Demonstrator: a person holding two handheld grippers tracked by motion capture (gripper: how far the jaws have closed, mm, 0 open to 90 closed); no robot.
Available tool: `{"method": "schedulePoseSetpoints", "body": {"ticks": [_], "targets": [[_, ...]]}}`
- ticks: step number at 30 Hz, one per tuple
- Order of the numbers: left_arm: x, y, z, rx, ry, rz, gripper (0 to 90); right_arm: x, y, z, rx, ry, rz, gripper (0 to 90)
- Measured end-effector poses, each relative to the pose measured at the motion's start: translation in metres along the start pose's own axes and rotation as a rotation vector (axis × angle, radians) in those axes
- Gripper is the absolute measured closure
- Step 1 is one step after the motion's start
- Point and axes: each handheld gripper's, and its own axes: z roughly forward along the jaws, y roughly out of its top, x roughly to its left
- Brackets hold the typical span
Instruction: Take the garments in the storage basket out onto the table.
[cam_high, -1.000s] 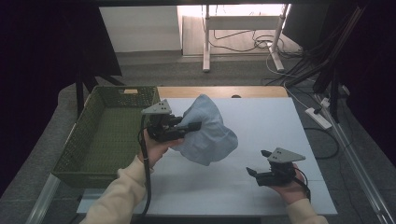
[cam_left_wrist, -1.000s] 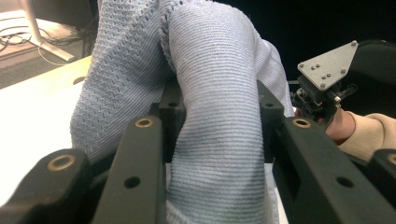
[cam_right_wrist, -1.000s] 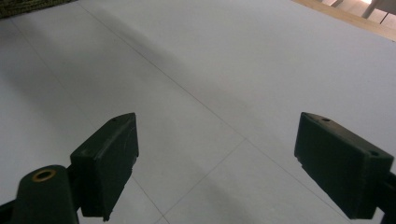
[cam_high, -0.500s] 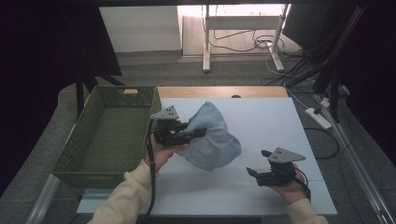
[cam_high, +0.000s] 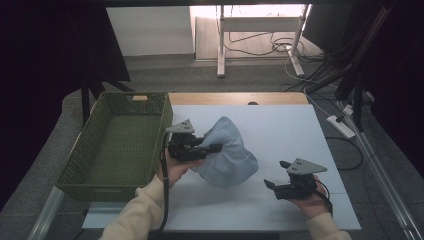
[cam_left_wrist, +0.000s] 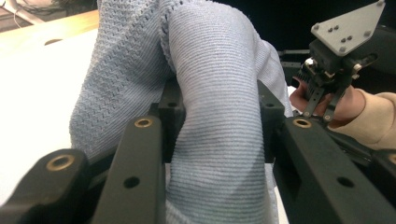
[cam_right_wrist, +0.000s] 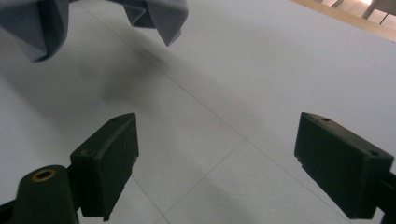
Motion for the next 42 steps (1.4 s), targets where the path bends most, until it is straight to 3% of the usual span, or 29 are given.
{"method": "schedulePoseSetpoints", "body": {"ticks": [6, 21, 25, 36, 42], "targets": [[0.0, -0.004, 0.011, 0.033, -0.001, 0.01, 64.1, 0.0, 0.0, 0.001, 0.002, 0.0, -0.003, 14.0], [0.01, -0.023, 0.034, 0.109, 0.016, -0.013, 63.0, 0.001, -0.001, 0.002, 0.015, -0.001, -0.008, 14.0], [0.012, -0.028, 0.041, 0.16, 0.003, -0.025, 61.9, 0.001, -0.001, 0.002, 0.013, 0.0, -0.005, 14.0], [0.018, -0.034, 0.045, 0.166, -0.004, -0.043, 60.2, 0.0, -0.001, 0.003, 0.016, 0.001, -0.009, 14.0], [0.015, -0.038, 0.054, 0.212, -0.001, -0.017, 59.0, 0.0, -0.001, 0.003, 0.019, 0.0, -0.012, 14.0]]}}
